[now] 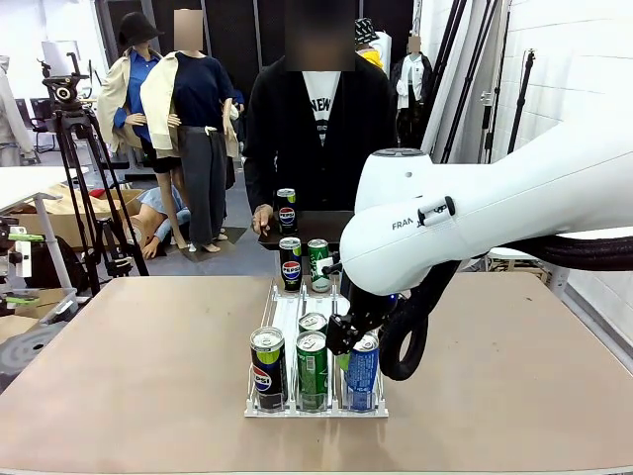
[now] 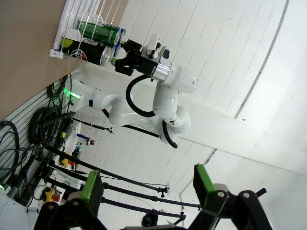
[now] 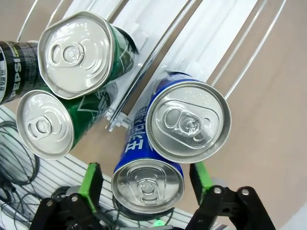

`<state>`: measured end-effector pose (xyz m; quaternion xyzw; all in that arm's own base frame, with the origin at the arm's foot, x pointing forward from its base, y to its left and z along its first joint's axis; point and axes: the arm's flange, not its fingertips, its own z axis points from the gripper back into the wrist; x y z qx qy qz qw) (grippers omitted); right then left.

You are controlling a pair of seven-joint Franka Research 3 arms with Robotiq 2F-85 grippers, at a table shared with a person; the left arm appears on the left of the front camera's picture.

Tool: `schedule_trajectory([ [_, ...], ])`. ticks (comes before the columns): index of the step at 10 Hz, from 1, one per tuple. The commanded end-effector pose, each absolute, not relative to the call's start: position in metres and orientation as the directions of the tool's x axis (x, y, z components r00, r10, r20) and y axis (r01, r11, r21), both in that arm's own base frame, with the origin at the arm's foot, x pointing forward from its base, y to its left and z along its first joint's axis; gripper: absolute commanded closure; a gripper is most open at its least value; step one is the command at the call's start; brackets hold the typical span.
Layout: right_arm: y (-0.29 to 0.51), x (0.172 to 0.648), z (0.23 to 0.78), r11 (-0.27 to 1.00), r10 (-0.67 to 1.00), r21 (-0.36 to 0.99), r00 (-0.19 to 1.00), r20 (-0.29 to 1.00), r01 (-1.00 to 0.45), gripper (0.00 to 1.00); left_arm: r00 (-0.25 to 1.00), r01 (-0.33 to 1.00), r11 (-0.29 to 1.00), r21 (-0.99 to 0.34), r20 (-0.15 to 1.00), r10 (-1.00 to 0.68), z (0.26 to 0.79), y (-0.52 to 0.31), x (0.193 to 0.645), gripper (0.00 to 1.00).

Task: Retrieve and hand over the desired beverage to the person.
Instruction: Pick up another can of the same type that the person held from the Automatic Can Dispenser.

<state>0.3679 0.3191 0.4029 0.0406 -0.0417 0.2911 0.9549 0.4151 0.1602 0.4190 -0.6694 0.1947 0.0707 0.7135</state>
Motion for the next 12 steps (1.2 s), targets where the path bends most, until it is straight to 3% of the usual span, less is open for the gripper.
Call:
schedule_trajectory([
  [1,0.325,0.372,0.402,0.825,0.558,0.027,0.822,0.108,-0.564,0.50,0.920,-0.352,0.078,-0.933,-0.360,-0.153,0.422,0.160,0.417,0.00],
  [3,0.325,0.374,0.401,0.828,0.555,0.029,0.825,0.104,-0.561,0.89,0.920,-0.352,0.078,-0.933,-0.360,-0.153,0.422,0.160,0.417,0.00],
  [4,0.325,0.374,0.402,0.826,0.558,0.027,0.824,0.101,-0.563,1.00,0.920,-0.352,0.078,-0.933,-0.360,-0.153,0.422,0.160,0.417,0.00],
  [6,0.315,0.376,0.403,0.839,0.530,0.082,0.842,0.095,-0.538,1.00,0.920,-0.352,0.078,-0.933,-0.360,-0.153,0.422,0.160,0.417,0.00],
  [12,0.317,0.372,0.404,0.831,0.547,0.055,0.831,0.103,-0.554,1.00,0.920,-0.352,0.078,-0.933,-0.360,-0.153,0.422,0.160,0.417,0.00],
])
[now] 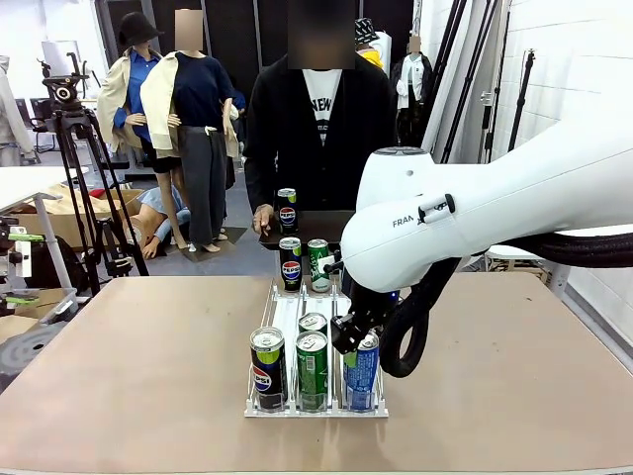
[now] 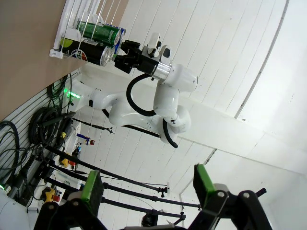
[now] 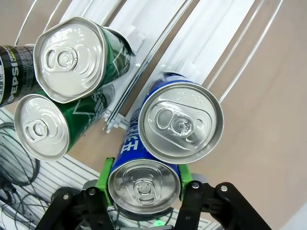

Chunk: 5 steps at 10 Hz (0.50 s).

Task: Retrieve and hand over the desired beverage to the person.
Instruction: Pick up another can of the same type that the person held from the Automatic Can Dispenser.

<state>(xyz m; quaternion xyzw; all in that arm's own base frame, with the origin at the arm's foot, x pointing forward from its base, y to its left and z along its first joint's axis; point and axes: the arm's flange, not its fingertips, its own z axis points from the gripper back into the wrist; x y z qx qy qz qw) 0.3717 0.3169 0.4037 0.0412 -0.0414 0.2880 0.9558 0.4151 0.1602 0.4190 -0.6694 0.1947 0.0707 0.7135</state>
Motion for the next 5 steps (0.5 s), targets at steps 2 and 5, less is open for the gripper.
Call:
schedule_trajectory([
  [2,0.303,0.377,0.443,0.854,0.512,0.048,0.853,0.100,-0.518,1.00,0.920,-0.352,0.078,-0.933,-0.360,-0.153,0.422,0.160,0.417,0.00],
  [5,0.279,0.377,0.510,0.856,0.512,0.018,0.851,0.119,-0.517,1.00,0.920,-0.352,0.078,-0.933,-0.360,-0.153,0.422,0.160,0.417,0.00],
])
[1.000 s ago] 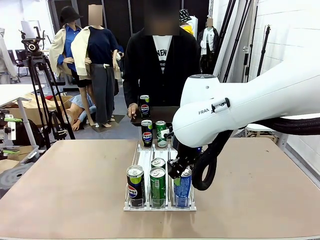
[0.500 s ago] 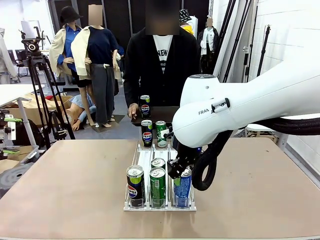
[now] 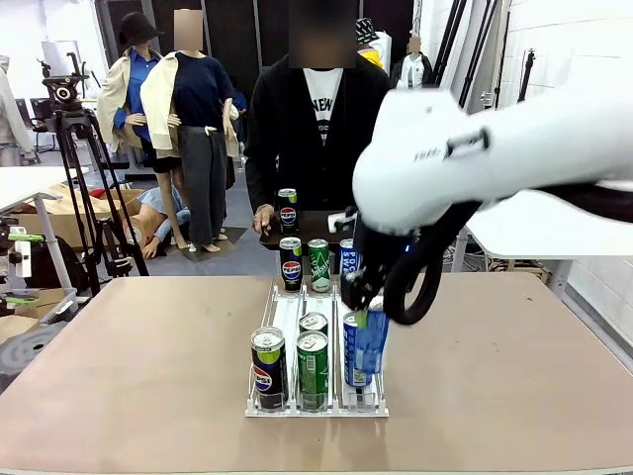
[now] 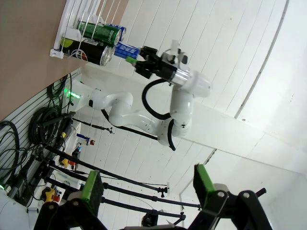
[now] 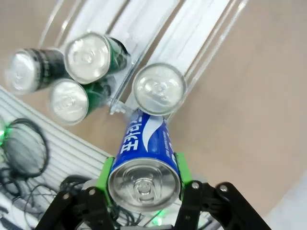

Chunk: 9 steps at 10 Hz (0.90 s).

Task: Retrieve and hand over the desired beverage to the person.
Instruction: Pick up another can of the same type that the person held from the Automatic Can Dispenser.

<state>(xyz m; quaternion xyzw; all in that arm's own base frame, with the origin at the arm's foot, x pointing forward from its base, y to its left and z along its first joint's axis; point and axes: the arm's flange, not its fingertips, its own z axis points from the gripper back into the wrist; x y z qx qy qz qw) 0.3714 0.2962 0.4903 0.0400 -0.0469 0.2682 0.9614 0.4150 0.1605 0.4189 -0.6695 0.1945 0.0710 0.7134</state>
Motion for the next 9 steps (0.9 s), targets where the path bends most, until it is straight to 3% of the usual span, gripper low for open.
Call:
schedule_trajectory([
  [1,0.268,0.375,0.532,0.856,0.512,0.002,0.849,0.131,-0.517,1.00,0.920,-0.352,0.078,-0.933,-0.360,-0.153,0.422,0.160,0.417,0.00],
  [5,0.237,0.368,0.597,0.838,0.545,-0.076,0.827,0.140,-0.540,1.00,0.920,-0.352,0.078,-0.933,-0.360,-0.153,0.422,0.160,0.417,0.00],
  [9,0.168,0.387,0.625,0.839,0.543,-0.067,0.826,0.150,-0.540,1.00,0.920,-0.352,0.078,-0.933,-0.360,-0.153,0.422,0.160,0.417,0.00],
])
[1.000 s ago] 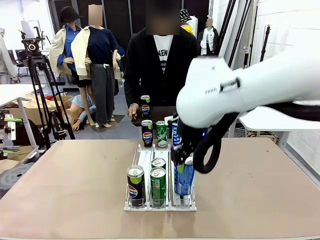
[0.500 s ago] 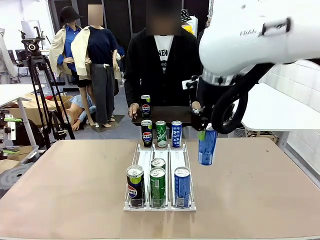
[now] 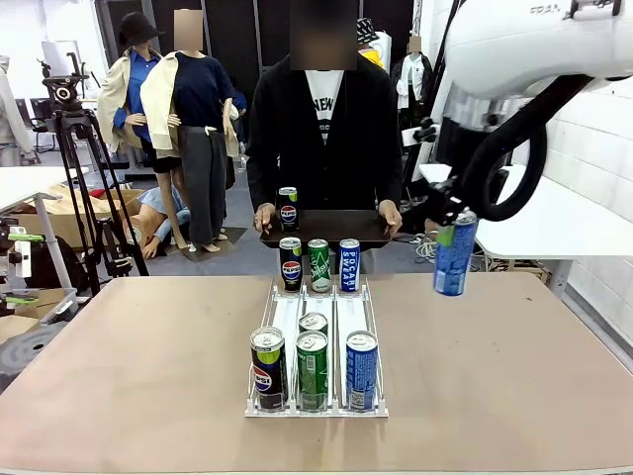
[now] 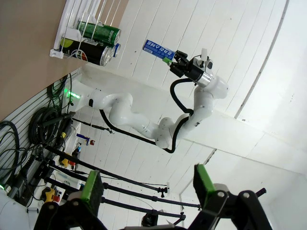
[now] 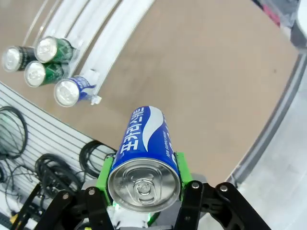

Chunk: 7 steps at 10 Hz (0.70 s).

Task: Retrieve and hand over the desired beverage to the person.
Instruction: Pick up another can of the same type that the person held from the Automatic Can Dispenser.

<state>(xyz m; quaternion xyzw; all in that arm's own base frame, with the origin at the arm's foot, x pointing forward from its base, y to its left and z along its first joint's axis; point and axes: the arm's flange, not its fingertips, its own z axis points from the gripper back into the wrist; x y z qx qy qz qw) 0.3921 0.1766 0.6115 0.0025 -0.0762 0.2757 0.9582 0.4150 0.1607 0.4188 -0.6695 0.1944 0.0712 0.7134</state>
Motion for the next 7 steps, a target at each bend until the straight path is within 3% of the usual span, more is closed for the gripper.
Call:
schedule_trajectory([
  [1,0.150,0.385,0.631,0.839,0.543,-0.084,0.826,0.149,-0.537,1.00,0.920,-0.352,0.078,-0.933,-0.360,-0.153,0.422,0.160,0.417,0.00],
  [7,0.045,0.377,0.627,0.860,0.509,-0.055,0.849,0.140,-0.506,1.00,0.920,-0.352,0.078,-0.933,-0.360,-0.153,0.422,0.160,0.417,0.00],
])
